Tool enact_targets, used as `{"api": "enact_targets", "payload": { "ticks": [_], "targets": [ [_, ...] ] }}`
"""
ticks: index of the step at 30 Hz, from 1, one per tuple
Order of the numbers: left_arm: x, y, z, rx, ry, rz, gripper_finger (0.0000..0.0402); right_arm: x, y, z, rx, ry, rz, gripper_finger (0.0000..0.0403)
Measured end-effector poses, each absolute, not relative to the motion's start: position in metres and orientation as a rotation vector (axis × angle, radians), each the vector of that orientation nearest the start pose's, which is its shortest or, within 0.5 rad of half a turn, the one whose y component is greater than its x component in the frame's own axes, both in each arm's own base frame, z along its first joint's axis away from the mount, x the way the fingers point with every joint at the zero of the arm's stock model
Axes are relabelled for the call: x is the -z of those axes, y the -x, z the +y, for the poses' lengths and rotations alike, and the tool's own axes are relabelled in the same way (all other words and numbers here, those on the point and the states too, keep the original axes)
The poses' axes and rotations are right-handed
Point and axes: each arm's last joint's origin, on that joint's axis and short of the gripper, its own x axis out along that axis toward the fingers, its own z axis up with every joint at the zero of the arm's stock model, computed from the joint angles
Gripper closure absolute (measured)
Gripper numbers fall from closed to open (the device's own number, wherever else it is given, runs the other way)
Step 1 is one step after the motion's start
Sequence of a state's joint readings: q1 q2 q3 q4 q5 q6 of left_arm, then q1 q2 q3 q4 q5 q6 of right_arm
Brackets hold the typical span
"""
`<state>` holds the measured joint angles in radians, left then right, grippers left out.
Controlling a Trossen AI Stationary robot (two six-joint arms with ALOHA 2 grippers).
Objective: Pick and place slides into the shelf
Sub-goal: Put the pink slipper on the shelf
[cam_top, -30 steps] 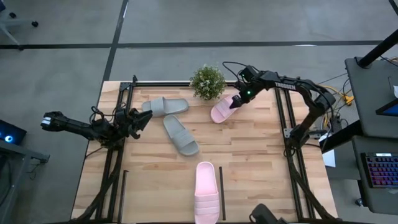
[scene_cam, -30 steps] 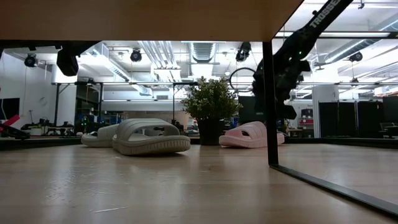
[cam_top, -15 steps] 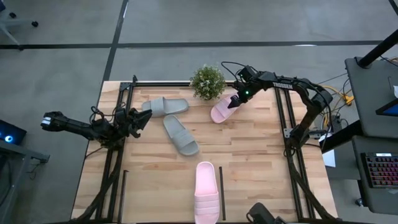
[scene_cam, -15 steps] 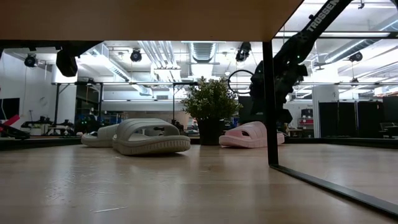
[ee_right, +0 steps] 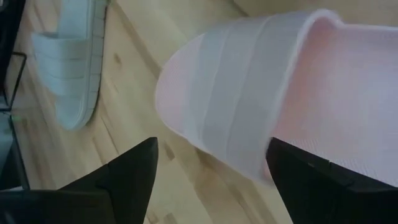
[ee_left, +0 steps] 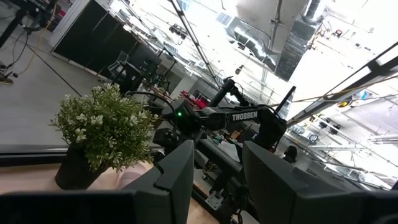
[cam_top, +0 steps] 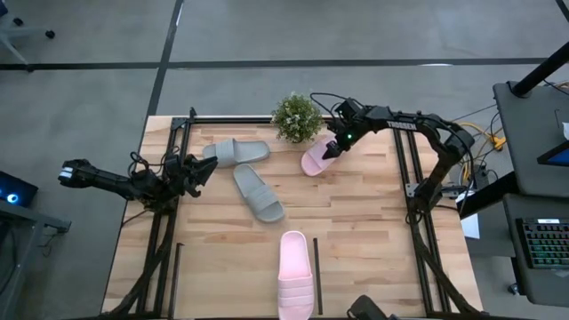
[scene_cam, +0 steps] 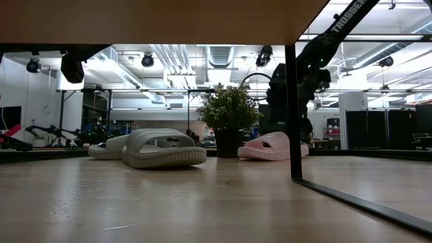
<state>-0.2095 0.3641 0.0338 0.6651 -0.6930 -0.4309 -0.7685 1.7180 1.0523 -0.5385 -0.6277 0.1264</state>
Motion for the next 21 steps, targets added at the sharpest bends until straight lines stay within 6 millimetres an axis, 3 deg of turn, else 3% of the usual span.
{"api": "enact_targets", "payload": {
  "ticks": [8,21],
  "targets": [
    [-0.204,-0.111,-0.005,-0.409,0.567,-0.405,0.0278,-0.168,-0.240,-0.209,0.221,-0.888,0.933,0.0121],
    [-0.204,-0.111,-0.005,-0.408,0.568,-0.405,0.0278,-0.159,-0.241,-0.204,0.278,-0.861,0.950,0.0186]
  ]
}}
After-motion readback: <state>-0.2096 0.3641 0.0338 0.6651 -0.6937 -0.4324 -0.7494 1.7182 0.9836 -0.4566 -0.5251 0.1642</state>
